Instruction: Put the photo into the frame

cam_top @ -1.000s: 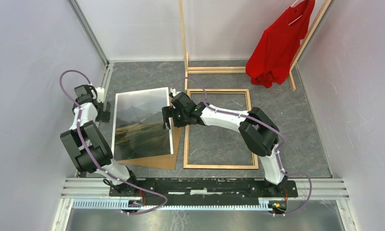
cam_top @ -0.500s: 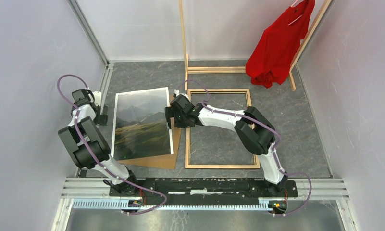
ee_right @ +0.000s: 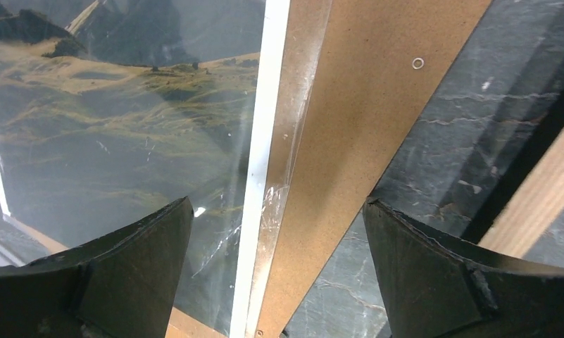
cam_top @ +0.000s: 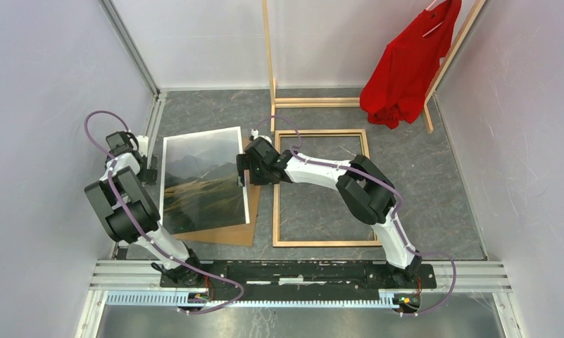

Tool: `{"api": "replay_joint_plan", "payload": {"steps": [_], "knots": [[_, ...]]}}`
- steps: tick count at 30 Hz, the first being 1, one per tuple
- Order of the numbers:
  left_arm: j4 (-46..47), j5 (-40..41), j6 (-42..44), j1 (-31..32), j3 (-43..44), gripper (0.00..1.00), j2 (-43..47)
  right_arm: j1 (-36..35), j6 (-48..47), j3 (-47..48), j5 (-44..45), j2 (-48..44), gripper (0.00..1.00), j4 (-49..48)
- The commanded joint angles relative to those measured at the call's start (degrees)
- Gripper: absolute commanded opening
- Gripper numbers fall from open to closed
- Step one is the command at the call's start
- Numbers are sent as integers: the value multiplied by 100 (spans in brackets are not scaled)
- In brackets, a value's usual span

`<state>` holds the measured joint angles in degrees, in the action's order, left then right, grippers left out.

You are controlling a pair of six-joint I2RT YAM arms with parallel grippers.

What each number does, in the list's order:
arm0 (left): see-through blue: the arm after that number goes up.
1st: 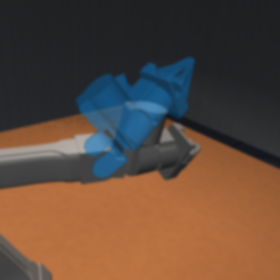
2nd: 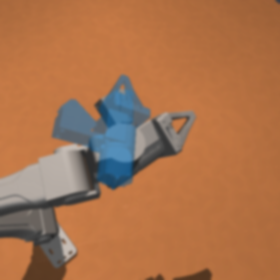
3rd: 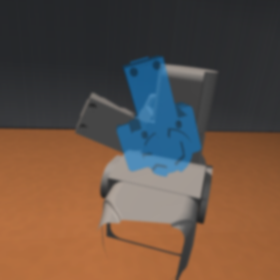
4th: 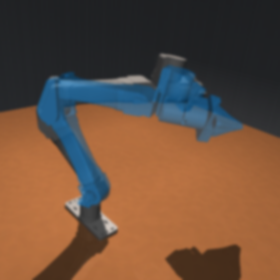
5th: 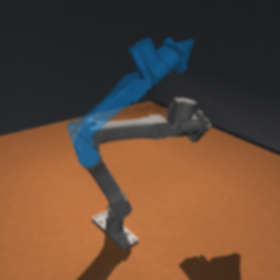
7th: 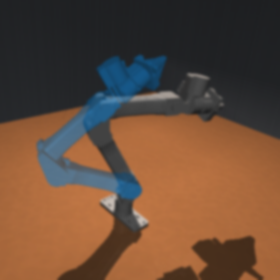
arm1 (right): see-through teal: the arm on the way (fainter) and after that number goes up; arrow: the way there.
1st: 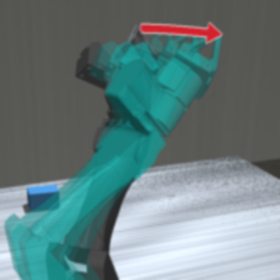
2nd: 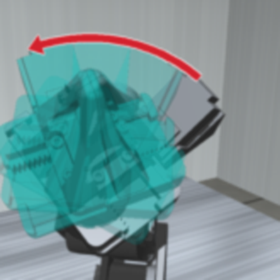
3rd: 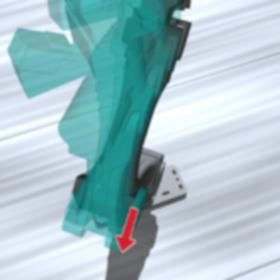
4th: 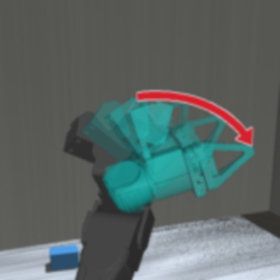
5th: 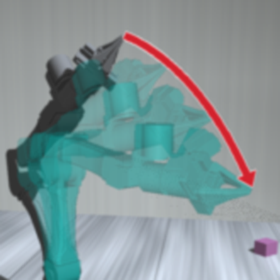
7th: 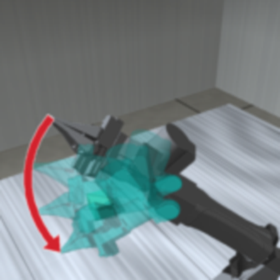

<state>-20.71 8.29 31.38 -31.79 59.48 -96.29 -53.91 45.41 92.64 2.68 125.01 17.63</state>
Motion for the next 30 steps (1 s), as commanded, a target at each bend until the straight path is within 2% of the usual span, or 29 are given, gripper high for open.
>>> {"api": "replay_joint_plan", "payload": {"steps": [1, 12, 18, 22, 30], "knots": [[394, 177, 145, -48, -6, 100, -143, -87, 80, -165, -511, 35, 98, -227], [387, 140, 53, -55, 148, 100, -209, 534, -449, -338, -479, -585, 98, -22], [526, 102, -145, -55, 96, 100, -406, 605, -477, 5, -813, -369, 98, -463], [590, 34, -189, -44, 3, 100, -501, 576, -421, 367, -1144, -54, 94, -654], [728, -118, -165, -43, -231, 100, -705, 544, -341, 830, -1053, 377, 94, -693]]}}
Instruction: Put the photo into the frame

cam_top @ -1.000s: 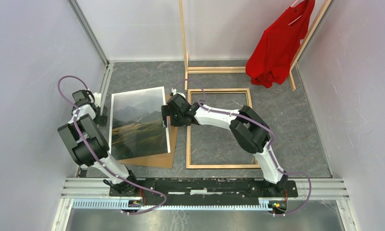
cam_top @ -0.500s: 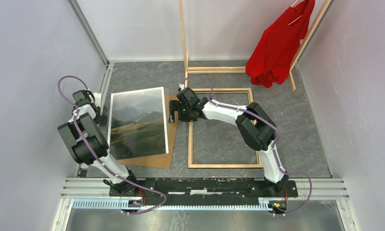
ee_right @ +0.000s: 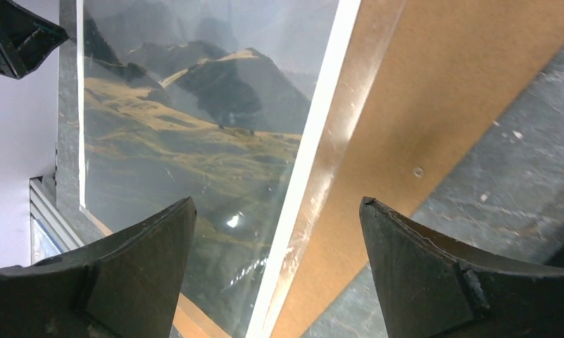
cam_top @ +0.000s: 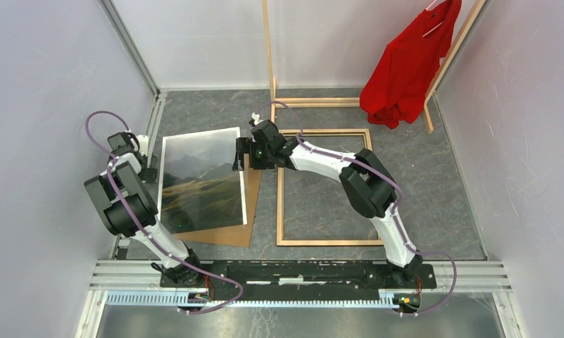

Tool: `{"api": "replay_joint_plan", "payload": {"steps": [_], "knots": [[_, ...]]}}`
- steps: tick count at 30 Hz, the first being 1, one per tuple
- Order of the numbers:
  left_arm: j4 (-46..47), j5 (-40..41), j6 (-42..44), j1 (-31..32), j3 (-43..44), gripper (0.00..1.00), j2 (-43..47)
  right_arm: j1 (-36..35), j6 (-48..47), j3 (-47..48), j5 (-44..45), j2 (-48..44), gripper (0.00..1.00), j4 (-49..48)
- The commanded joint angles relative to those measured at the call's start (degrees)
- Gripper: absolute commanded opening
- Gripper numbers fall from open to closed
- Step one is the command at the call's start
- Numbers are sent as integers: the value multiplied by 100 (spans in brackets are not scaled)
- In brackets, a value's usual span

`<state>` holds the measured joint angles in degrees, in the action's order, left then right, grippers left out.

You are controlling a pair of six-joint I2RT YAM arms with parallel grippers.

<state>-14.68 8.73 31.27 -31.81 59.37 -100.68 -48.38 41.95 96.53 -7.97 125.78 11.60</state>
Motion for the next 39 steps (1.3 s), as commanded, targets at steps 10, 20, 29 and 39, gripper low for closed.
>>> {"api": "replay_joint_plan", "payload": {"steps": [10, 20, 29, 39], "knots": [[248, -246, -128, -37, -409, 100, -311, 414, -269, 1360, 541, 1033, 96, -609], [304, -422, -111, 66, -561, 100, -281, 530, -375, 1887, 596, 1684, 96, -882], [389, -262, -77, 305, -602, 100, -399, 616, -624, 2126, 762, 2053, 96, -1410], [439, -184, -77, 480, -635, 99, -478, 700, -243, 2356, 494, 2522, 96, -1984]]}}
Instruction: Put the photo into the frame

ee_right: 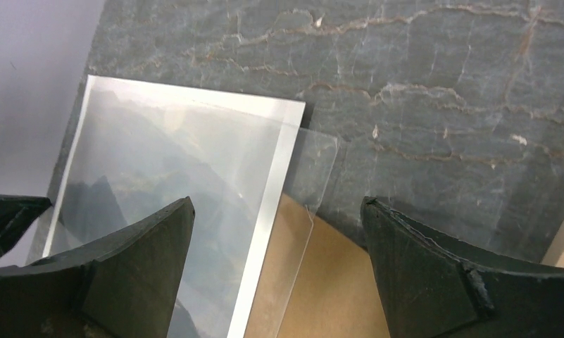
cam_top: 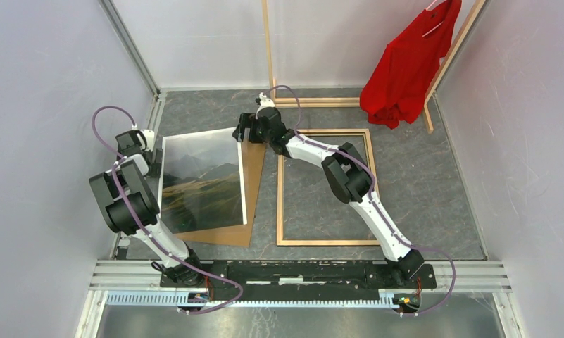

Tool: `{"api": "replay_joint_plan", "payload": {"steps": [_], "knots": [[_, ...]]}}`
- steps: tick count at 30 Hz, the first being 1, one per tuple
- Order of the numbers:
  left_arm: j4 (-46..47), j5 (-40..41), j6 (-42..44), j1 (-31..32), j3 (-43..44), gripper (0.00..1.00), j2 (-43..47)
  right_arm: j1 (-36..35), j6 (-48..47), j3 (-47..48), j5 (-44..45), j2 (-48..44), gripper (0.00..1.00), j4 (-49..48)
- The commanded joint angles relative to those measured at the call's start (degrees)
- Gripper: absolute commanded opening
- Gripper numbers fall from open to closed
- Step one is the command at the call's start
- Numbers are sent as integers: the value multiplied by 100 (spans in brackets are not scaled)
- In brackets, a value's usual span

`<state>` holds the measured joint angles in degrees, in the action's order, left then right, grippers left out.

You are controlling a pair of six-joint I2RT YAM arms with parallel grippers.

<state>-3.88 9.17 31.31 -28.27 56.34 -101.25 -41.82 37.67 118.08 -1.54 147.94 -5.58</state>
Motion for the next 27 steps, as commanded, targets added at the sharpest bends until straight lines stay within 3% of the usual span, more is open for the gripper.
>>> {"api": "replay_joint_plan", "payload": {"steps": [1, 17, 27], "knots": [[-645, -223, -77, 129, -340, 99, -429, 44, 249, 206, -252, 364, 96, -360], [-545, -267, 50, 157, -478, 98, -516, 77, 899, 150, -1206, 523, 92, -1464], [-478, -256, 121, 156, -551, 97, -564, 29, 1435, -621, -1474, -54, 90, -2667]]}}
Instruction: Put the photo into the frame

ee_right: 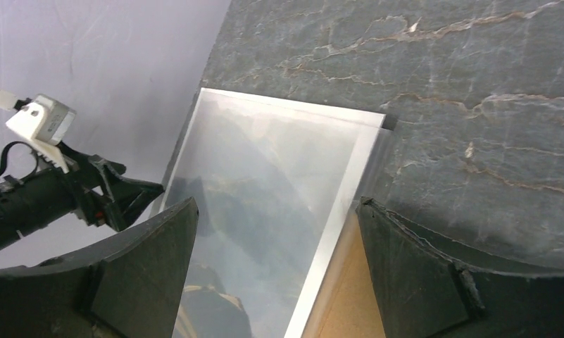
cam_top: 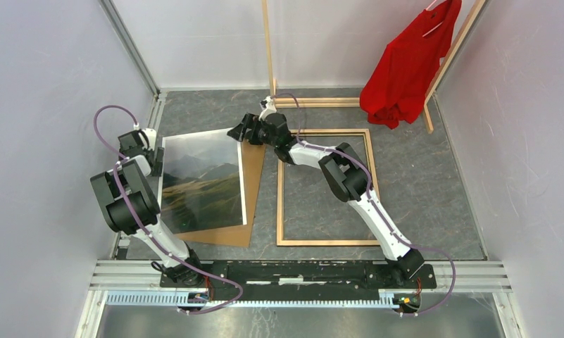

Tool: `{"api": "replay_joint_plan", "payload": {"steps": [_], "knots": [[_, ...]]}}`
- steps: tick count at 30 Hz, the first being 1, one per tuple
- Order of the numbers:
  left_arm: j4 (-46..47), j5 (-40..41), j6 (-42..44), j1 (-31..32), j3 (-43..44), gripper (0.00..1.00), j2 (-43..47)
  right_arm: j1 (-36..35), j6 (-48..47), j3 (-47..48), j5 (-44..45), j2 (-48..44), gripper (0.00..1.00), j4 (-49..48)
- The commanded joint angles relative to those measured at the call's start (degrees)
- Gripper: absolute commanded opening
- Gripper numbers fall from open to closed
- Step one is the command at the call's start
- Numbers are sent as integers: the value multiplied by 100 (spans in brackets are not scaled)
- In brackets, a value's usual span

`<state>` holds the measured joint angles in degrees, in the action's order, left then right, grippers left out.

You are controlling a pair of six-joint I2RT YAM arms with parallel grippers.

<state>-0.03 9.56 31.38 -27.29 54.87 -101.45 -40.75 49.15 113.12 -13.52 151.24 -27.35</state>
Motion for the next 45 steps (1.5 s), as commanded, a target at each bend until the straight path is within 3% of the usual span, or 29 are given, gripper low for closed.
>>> {"api": "replay_joint_plan", "payload": {"steps": [1, 11, 15, 22, 28, 37, 45], "knots": [[-863, -285, 120, 60, -411, 97, -551, -94, 289, -175, -286, -449, 90, -563], [-849, -285, 158, 60, -455, 97, -537, -191, 732, -465, -554, -709, 88, -1137], [-858, -248, 159, 59, -443, 97, -543, -218, -100, -586, 355, -1025, 89, 74], [-1685, -767, 0, -31, 110, 97, -315, -164, -880, -523, 1145, -1104, 95, 921], [-2018, -819, -26, -96, 547, 97, 100, -150, -1095, -995, 1312, -1452, 95, 1309], [-1354, -27, -8, -650, 704, 97, 13, -368, -1308, -1416, 1739, -1984, 96, 2167], [-1334, -349, -252, -615, 603, 97, -47, -687, -1147, -2174, 2001, -2562, 96, 2650]]}}
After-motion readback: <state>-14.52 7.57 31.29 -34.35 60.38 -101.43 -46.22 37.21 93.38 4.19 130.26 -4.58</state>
